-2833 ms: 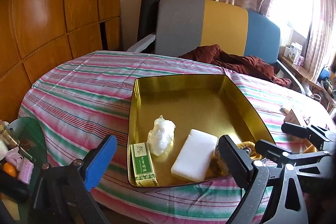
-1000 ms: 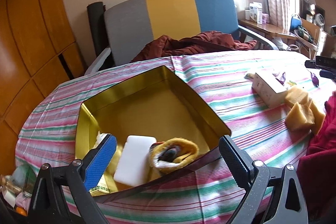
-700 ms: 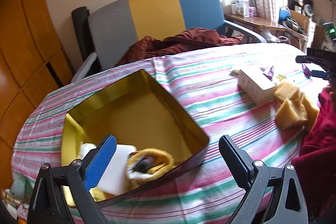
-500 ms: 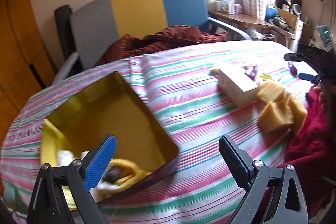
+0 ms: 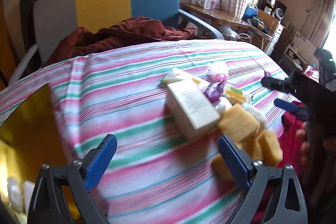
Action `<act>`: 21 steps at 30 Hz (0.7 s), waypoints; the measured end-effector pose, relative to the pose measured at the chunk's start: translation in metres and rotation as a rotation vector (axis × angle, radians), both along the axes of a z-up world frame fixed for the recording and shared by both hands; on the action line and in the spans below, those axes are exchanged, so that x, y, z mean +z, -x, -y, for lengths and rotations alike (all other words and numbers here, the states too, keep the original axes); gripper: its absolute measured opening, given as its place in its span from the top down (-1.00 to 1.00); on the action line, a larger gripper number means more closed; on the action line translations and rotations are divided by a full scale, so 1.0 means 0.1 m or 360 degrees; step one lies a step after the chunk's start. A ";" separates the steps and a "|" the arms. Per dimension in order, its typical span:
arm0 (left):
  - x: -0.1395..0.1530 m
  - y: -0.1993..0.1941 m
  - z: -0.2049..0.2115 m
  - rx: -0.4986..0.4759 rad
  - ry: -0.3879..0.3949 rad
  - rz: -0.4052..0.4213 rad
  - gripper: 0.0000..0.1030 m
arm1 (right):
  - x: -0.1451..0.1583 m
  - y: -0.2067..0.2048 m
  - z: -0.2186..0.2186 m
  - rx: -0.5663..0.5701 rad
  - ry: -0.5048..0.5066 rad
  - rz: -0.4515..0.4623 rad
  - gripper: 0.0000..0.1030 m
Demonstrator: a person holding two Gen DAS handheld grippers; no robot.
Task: Organize objects
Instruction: 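Move both tools back to the remaining items on the cloth, then grasp the white carton with the left tool while the right tool grasps the purple packet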
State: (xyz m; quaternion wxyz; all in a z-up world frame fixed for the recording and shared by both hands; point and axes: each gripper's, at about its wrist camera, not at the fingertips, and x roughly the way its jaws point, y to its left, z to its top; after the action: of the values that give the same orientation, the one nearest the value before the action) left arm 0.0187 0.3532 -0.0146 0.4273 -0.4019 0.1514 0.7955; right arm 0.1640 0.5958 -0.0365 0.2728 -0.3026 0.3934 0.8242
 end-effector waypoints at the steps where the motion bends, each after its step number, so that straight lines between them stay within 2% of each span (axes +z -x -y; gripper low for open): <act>1: -0.02 0.01 -0.13 -0.0020 0.0008 0.0011 -0.90 | 0.00 0.01 0.00 0.0004 0.0002 0.0002 -0.73; 7: -0.18 0.11 -0.65 -0.0069 0.0069 0.0064 -0.91 | -0.02 0.04 0.01 0.0041 0.0016 0.0009 -0.73; 13: -0.46 0.34 -0.97 -0.0032 0.0171 0.0145 -0.89 | -0.04 0.08 0.01 0.0070 0.0024 0.0020 -0.73; 15: -0.54 0.41 -1.01 -0.0028 0.0169 0.0216 -0.76 | -0.05 0.09 0.01 0.0080 0.0024 0.0028 -0.73; 17: -0.61 0.47 -0.98 -0.0047 0.0148 0.0318 -0.32 | -0.05 0.10 0.02 0.0088 0.0024 0.0033 -0.73; 21: -0.60 0.45 -0.79 -0.0042 0.0069 0.0336 -0.11 | -0.05 0.13 0.05 0.0113 0.0007 0.0056 -0.73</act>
State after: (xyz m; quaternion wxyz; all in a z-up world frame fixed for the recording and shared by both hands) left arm -0.0263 0.4324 -0.0744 0.4427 -0.4907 0.1279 0.7396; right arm 0.1510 0.5910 -0.0418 0.2497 -0.3313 0.3794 0.8270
